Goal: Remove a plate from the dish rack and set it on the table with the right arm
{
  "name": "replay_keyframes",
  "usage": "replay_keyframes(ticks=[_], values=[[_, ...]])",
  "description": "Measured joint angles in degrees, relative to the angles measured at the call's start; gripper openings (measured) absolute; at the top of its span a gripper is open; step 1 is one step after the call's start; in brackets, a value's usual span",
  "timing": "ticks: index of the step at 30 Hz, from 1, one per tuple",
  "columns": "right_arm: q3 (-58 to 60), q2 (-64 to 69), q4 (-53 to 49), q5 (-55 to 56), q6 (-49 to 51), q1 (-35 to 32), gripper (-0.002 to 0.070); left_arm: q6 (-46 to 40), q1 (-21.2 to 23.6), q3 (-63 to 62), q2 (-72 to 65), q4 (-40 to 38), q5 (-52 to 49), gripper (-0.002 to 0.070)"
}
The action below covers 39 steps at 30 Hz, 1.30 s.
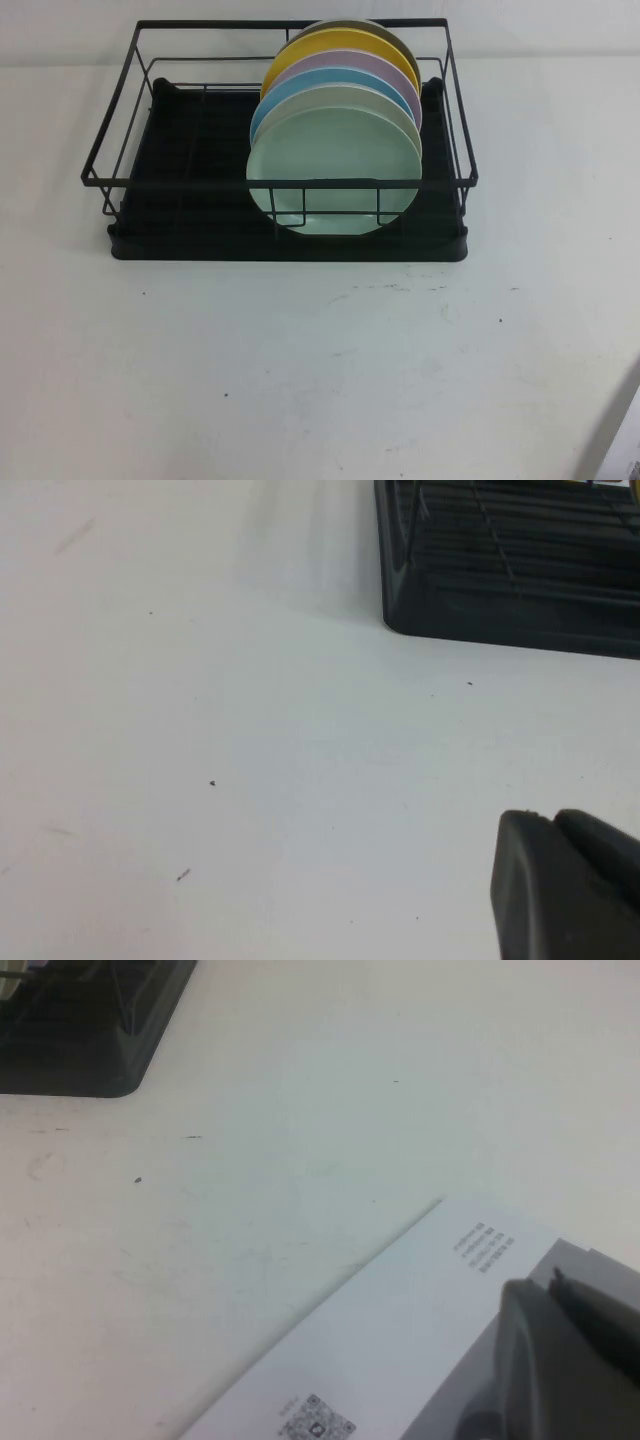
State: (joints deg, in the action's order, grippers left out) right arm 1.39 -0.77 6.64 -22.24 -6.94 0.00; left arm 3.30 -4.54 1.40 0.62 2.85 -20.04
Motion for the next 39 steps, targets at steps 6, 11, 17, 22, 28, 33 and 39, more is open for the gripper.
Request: replay_keyframes(ticks=[6, 11, 17, 22, 28, 33, 39], values=[[0.0, 0.0, 0.0, 0.0, 0.0, 0.0, -0.0018, 0.0, 0.0, 0.0, 0.0, 0.0, 0.0, -0.0006], [0.0, 0.0, 0.0, 0.0, 0.0, 0.0, -0.0018, 0.0, 0.0, 0.0, 0.0, 0.0, 0.0, -0.0006], [0.0, 0.0, 0.0, 0.0, 0.0, 0.0, -0.0018, 0.0, 0.0, 0.0, 0.0, 0.0, 0.0, -0.0006], [0.0, 0.0, 0.0, 0.0, 0.0, 0.0, -0.0018, 0.0, 0.0, 0.0, 0.0, 0.0, 0.0, -0.0006], [0.0, 0.0, 4.5, 0.5, 0.0, 0.0, -0.0018, 0.0, 0.0, 0.0, 0.0, 0.0, 0.0, -0.0006], [0.3, 0.0, 17.5, 2.8, 0.0, 0.0, -0.0018, 0.0, 0.0, 0.0, 0.0, 0.0, 0.0, -0.0006], [0.3, 0.0, 43.9, 9.1, 0.0, 0.0, -0.0018, 0.0, 0.0, 0.0, 0.0, 0.0, 0.0, -0.0006]])
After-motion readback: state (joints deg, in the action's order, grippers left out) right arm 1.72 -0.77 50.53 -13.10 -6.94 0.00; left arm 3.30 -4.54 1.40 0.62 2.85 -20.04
